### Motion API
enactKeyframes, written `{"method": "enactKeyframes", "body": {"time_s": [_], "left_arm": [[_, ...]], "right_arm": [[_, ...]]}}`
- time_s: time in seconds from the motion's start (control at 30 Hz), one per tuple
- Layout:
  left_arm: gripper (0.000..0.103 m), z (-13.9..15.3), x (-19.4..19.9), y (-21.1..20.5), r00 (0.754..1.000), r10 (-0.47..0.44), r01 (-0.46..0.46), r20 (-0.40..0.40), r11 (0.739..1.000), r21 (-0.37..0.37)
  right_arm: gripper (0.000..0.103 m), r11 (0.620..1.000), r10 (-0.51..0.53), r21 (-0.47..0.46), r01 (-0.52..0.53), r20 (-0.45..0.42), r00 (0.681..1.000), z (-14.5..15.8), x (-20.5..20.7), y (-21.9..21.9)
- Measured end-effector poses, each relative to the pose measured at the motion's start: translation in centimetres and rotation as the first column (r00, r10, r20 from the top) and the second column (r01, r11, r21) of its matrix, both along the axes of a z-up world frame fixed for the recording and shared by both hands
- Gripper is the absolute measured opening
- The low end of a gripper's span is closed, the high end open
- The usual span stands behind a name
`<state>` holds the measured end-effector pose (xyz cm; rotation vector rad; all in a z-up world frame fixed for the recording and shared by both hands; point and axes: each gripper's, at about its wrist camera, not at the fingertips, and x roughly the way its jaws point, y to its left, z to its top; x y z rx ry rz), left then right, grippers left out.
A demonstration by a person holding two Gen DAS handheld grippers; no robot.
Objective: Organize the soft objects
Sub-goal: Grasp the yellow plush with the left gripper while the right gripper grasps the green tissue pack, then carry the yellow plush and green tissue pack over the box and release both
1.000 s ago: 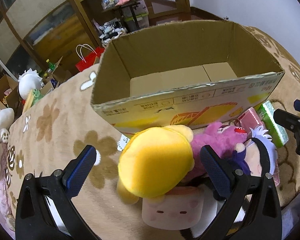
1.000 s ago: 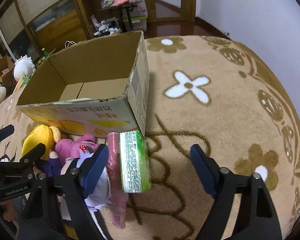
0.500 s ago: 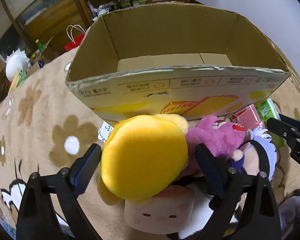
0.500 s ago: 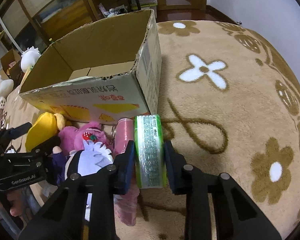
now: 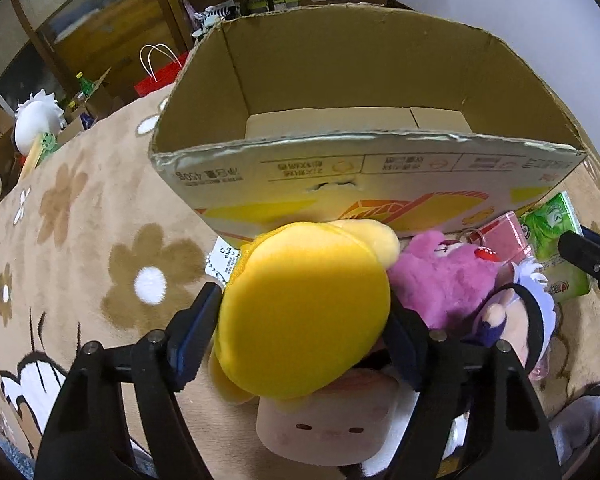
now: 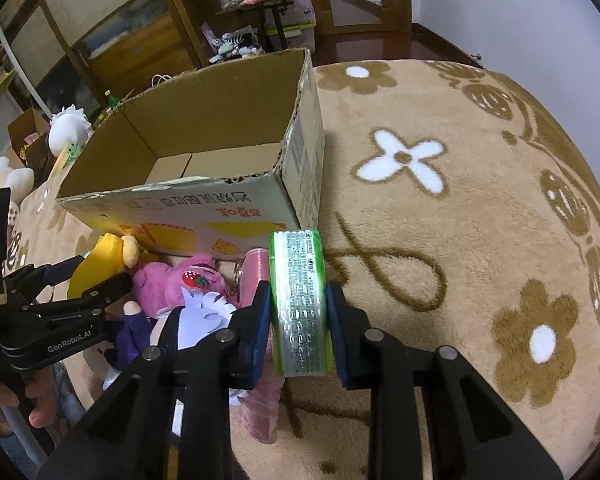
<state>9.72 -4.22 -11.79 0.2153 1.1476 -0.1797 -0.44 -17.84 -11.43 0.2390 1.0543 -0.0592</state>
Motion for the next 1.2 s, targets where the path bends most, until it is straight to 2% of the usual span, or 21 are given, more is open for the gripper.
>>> {"method": "enactKeyframes", "body": {"time_s": [0.4,0.73,0.9,1.2], "left_arm": [[0.075,2.9,-2.4,0.6,0.993,0.001,-0.002,0.12,1.0,0.011],[0.075,6.9,-5.0,2.3,0.968,0.042,-0.035,0.246,0.999,-0.033],[0.075,9.3,-6.5,3.0,0.935,0.061,-0.046,0.349,0.998,-0.051],[0.075,14.4,-7.4,4.2,0.844,0.109,-0.046,0.526,0.99,-0.131]], "right_arm": [[0.028,0.999,-0.034,0.006,0.034,0.131,0.991,3.4,-3.0,-0.2],[0.028,0.998,-0.031,-0.05,0.048,0.29,0.957,7.7,-6.2,1.0],[0.028,0.996,-0.031,-0.064,0.059,0.38,0.924,9.7,-7.4,1.6],[0.028,0.992,-0.017,-0.096,0.077,0.511,0.86,12.5,-8.7,2.6]]}}
